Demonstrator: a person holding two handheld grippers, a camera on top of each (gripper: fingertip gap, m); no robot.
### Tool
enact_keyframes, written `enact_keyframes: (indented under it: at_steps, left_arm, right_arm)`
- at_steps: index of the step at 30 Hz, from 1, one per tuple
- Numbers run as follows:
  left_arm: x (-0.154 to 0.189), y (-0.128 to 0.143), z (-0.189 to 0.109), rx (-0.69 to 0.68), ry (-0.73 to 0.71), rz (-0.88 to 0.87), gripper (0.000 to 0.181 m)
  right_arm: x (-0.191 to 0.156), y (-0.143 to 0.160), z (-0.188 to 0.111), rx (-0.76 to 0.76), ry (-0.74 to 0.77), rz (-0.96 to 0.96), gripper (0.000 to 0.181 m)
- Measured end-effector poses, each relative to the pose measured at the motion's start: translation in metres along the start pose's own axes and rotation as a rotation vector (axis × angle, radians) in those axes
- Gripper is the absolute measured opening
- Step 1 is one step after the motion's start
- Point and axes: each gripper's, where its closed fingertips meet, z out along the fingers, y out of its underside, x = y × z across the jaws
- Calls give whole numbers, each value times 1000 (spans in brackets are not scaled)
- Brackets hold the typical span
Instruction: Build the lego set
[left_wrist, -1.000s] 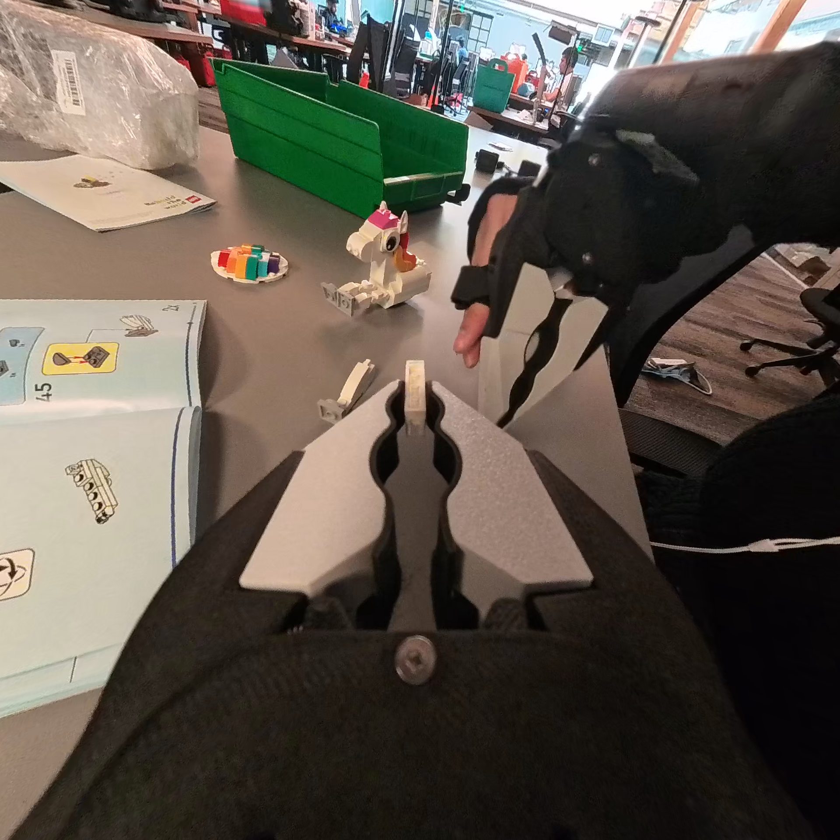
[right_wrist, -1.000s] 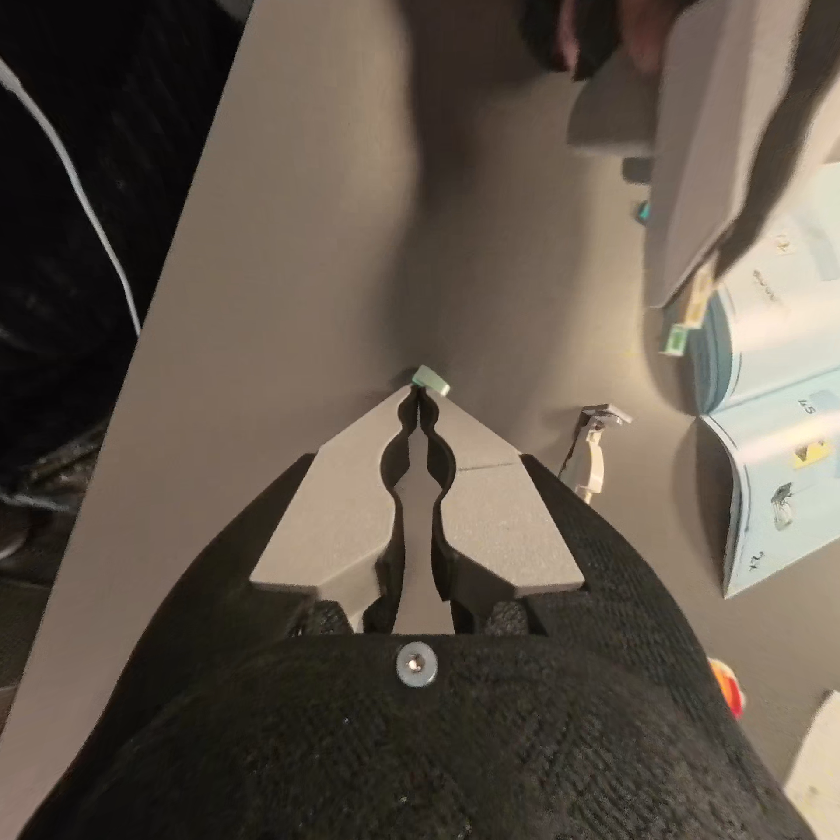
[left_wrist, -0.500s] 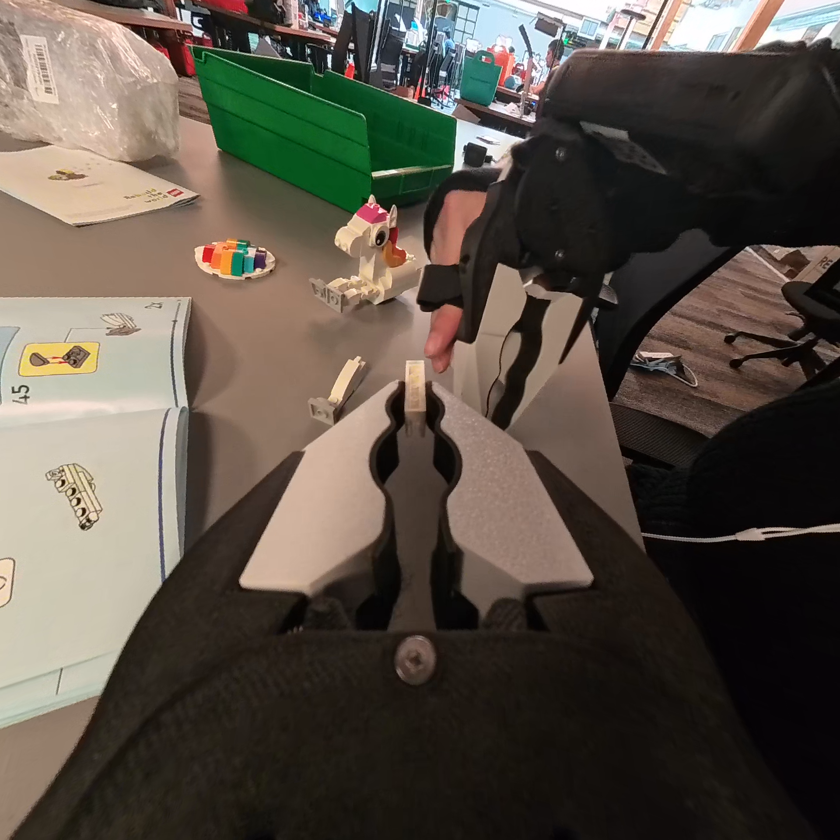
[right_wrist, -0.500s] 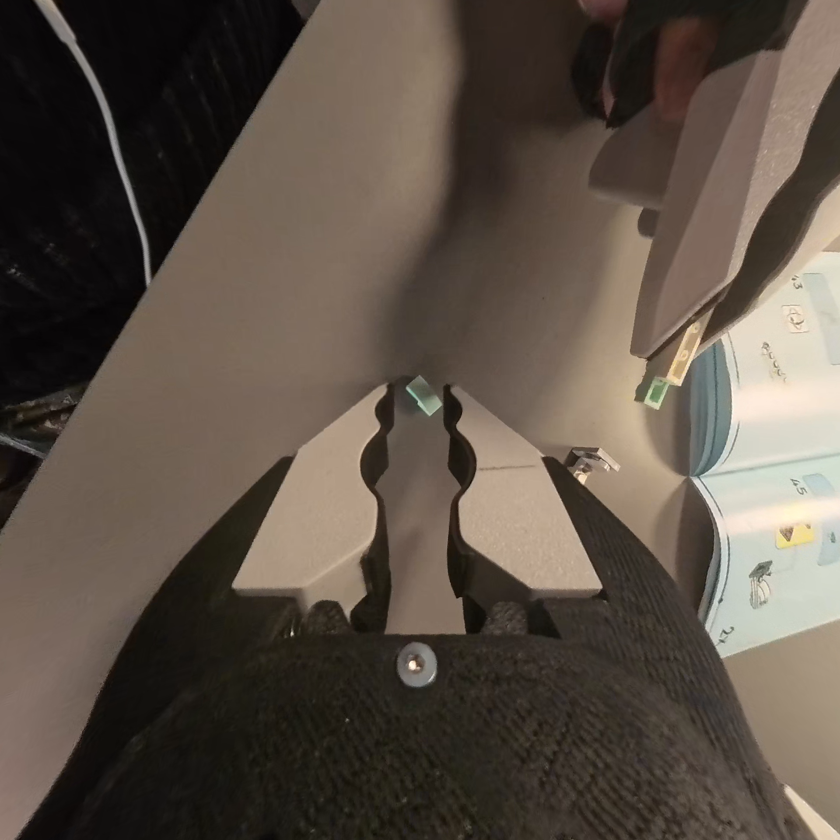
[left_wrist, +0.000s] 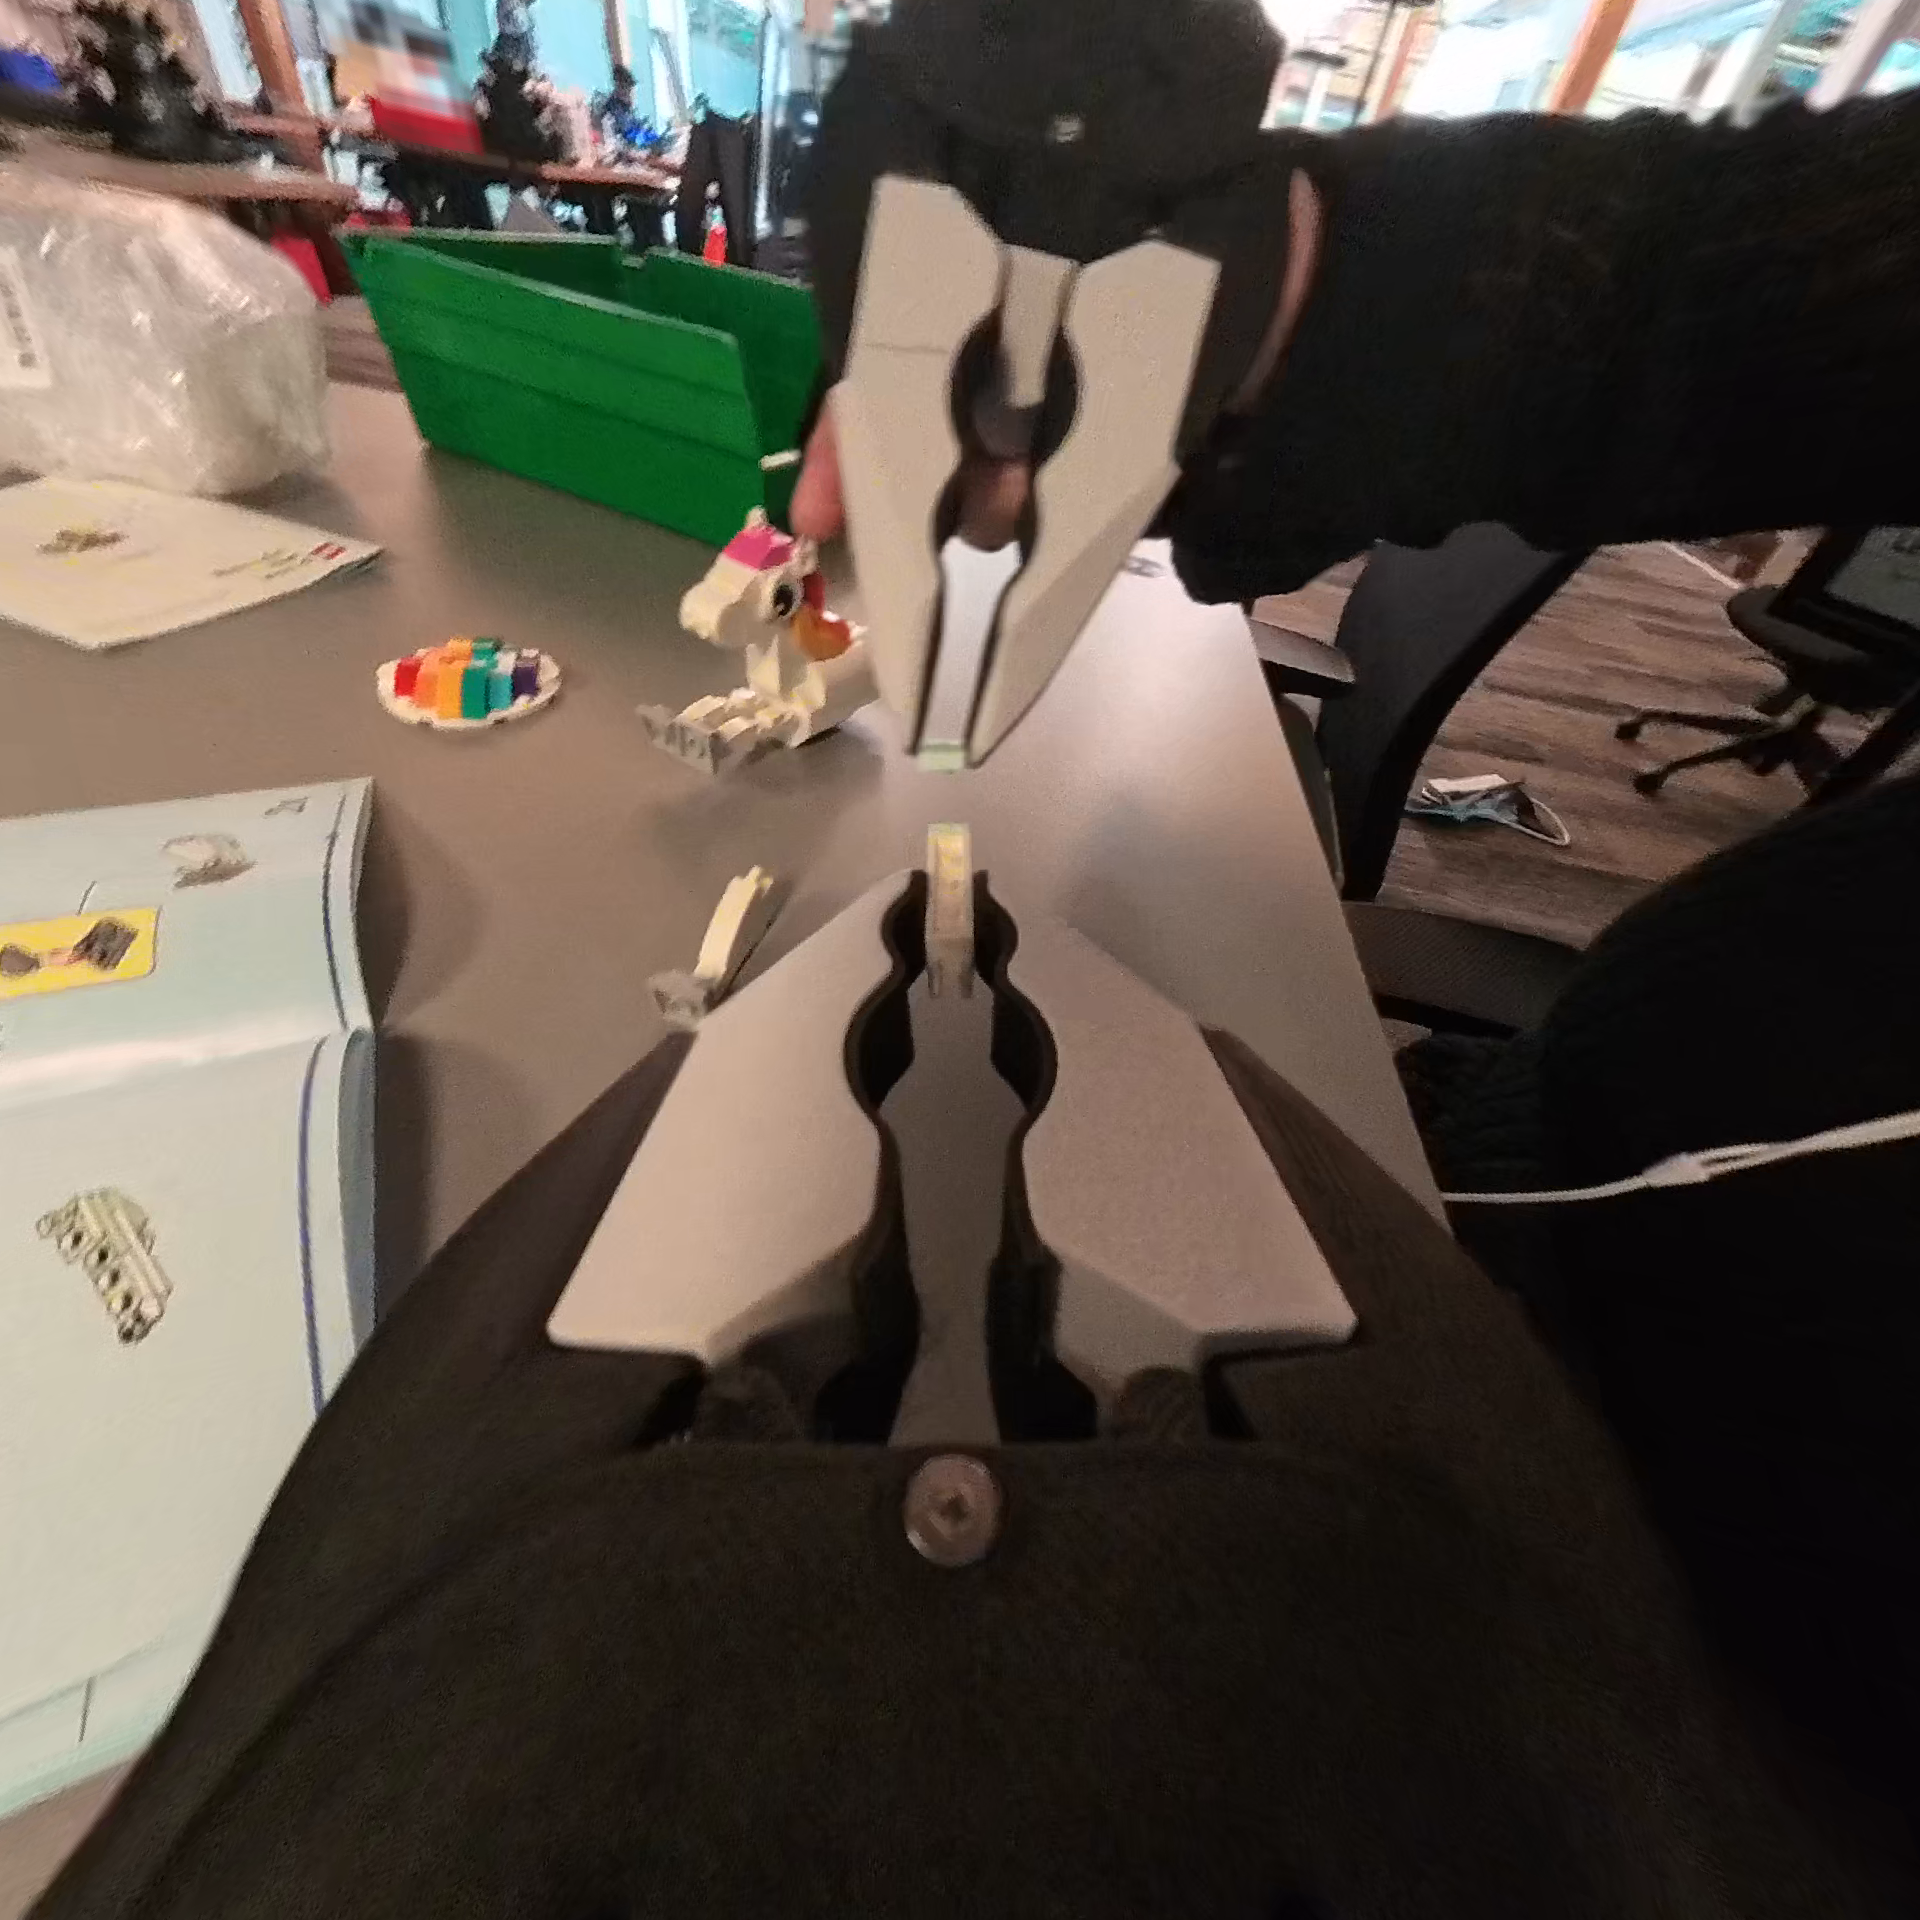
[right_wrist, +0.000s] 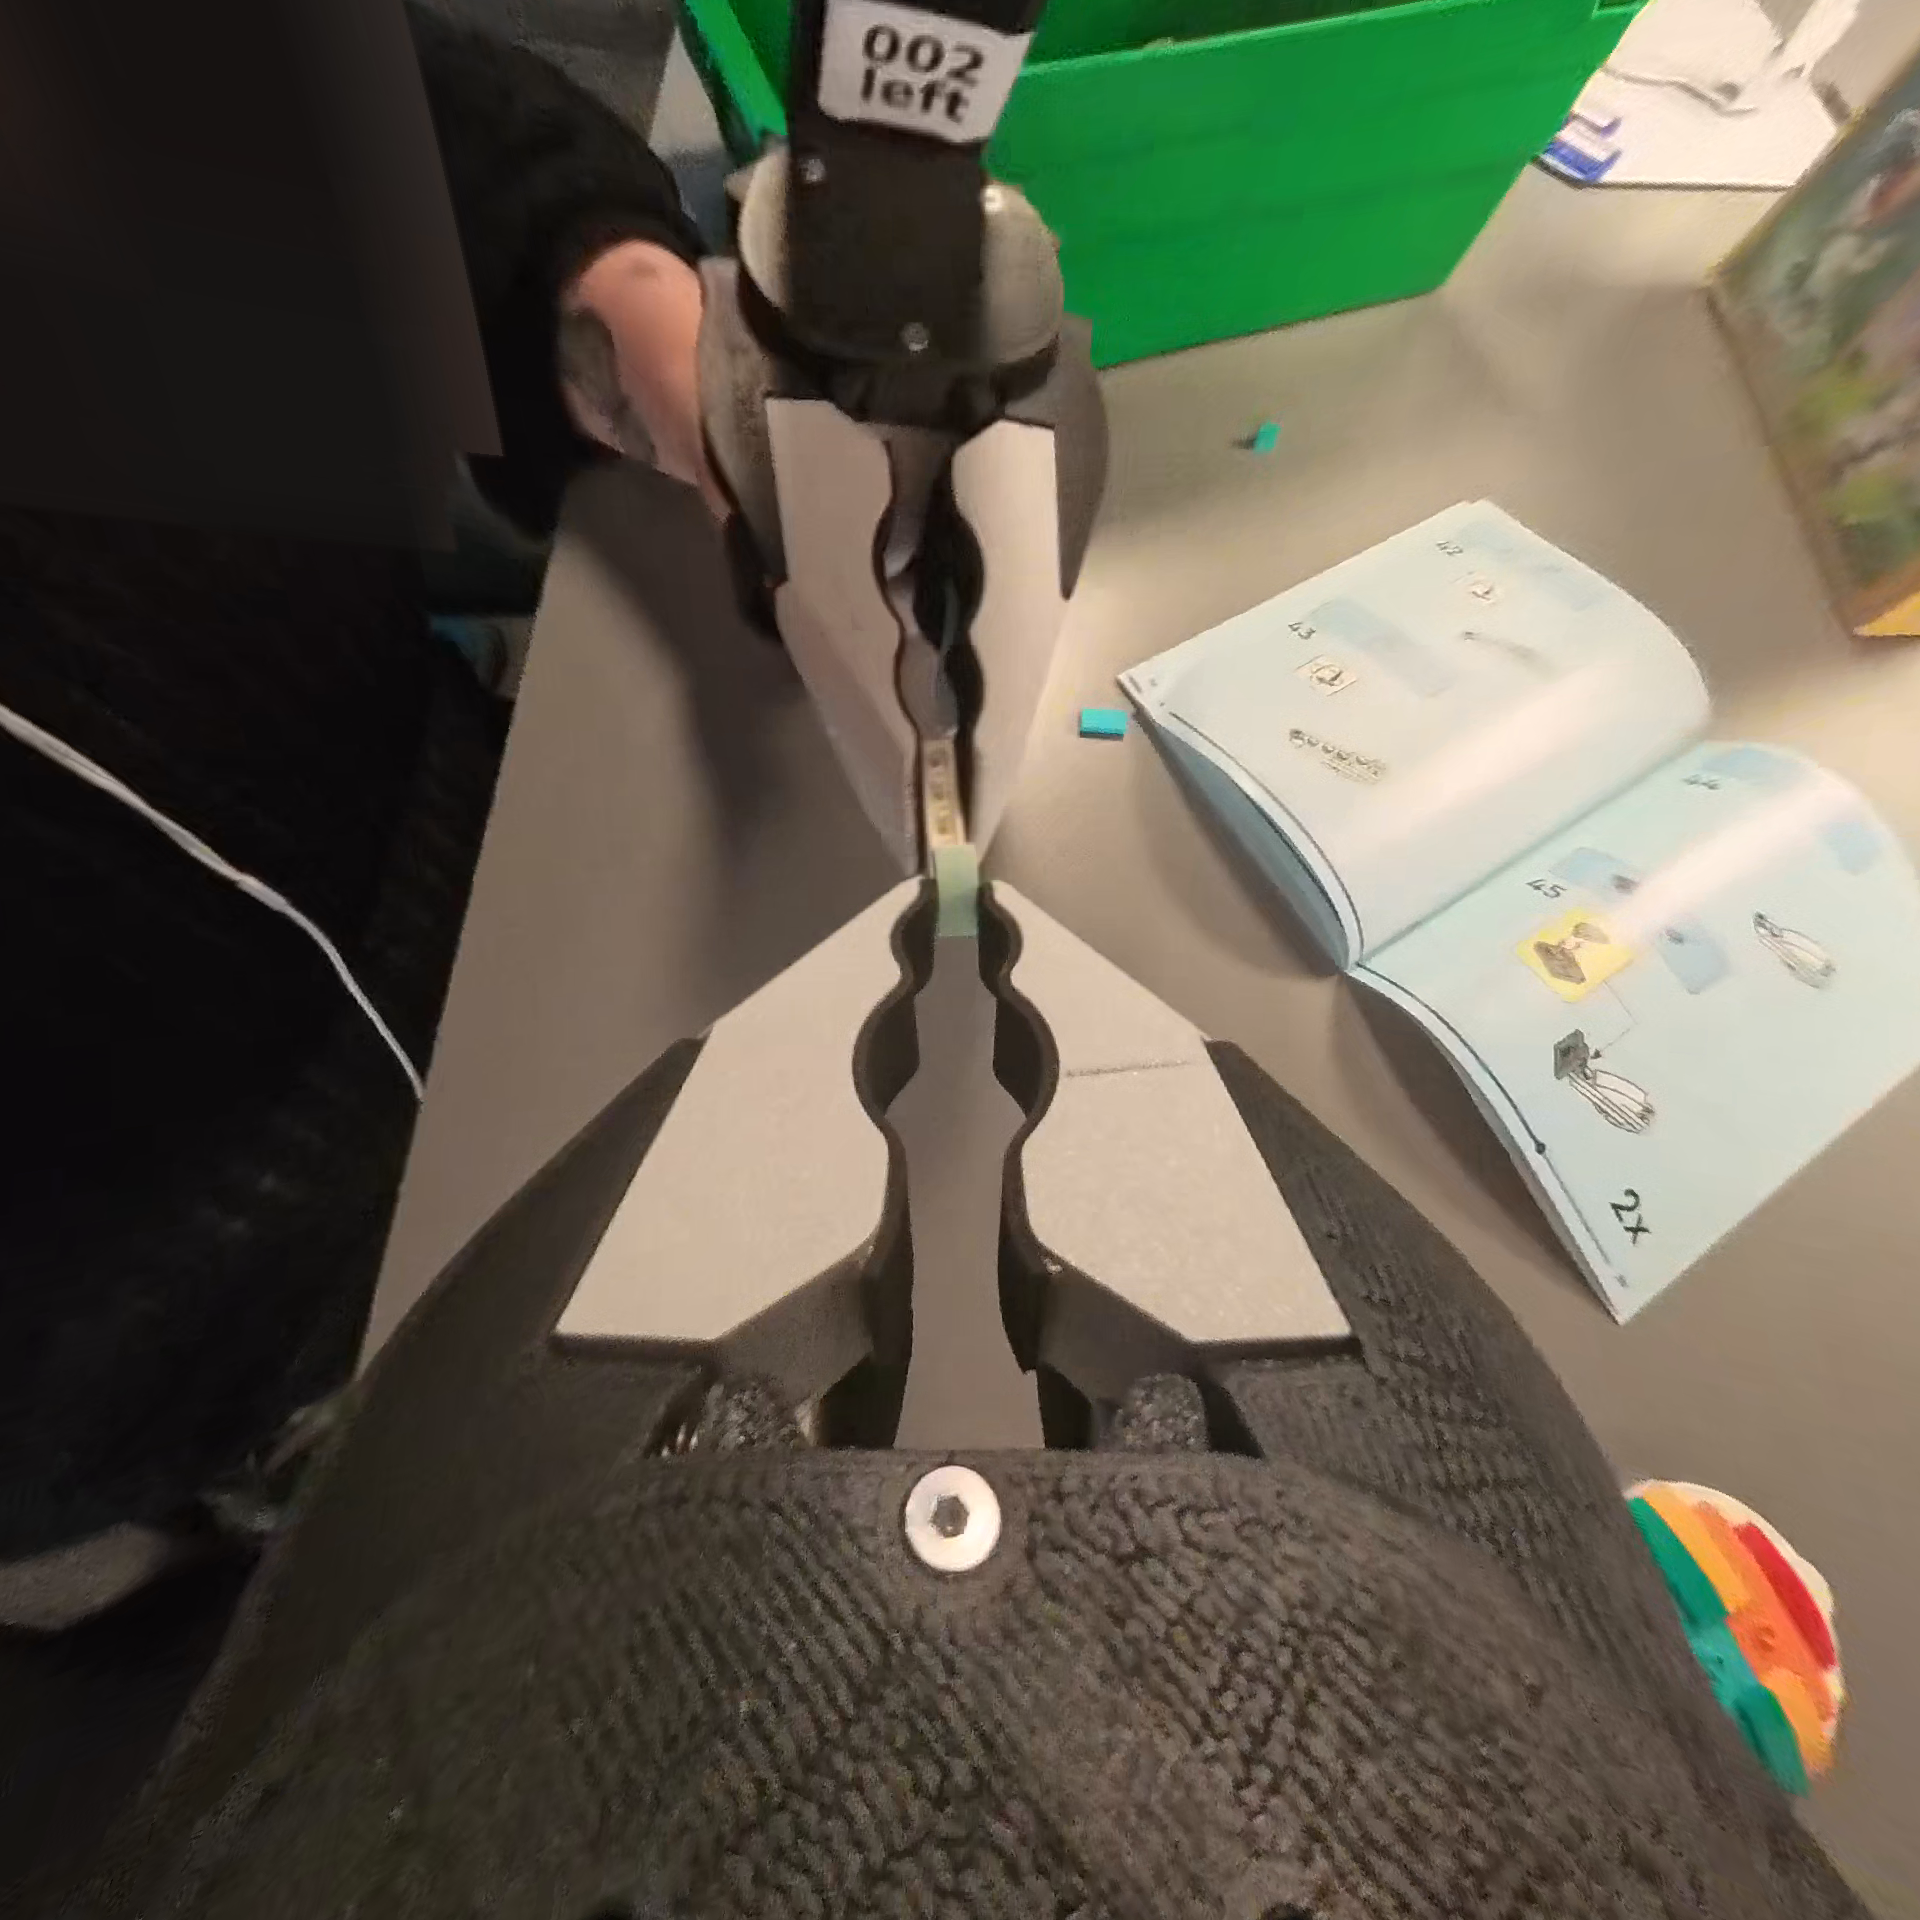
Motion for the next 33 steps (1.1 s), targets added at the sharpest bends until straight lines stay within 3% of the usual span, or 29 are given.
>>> enact_keyframes:
  at_steps: [5, 33]
  left_arm:
    - [5, -1, 1, -10, -36, 134, 7]
    - [5, -1, 1, -3, -35, 118, 7]
  right_arm:
    - [-8, 0, 5, -37, -62, 31, 6]
    - [-10, 3, 9, -88, -6, -56, 7]
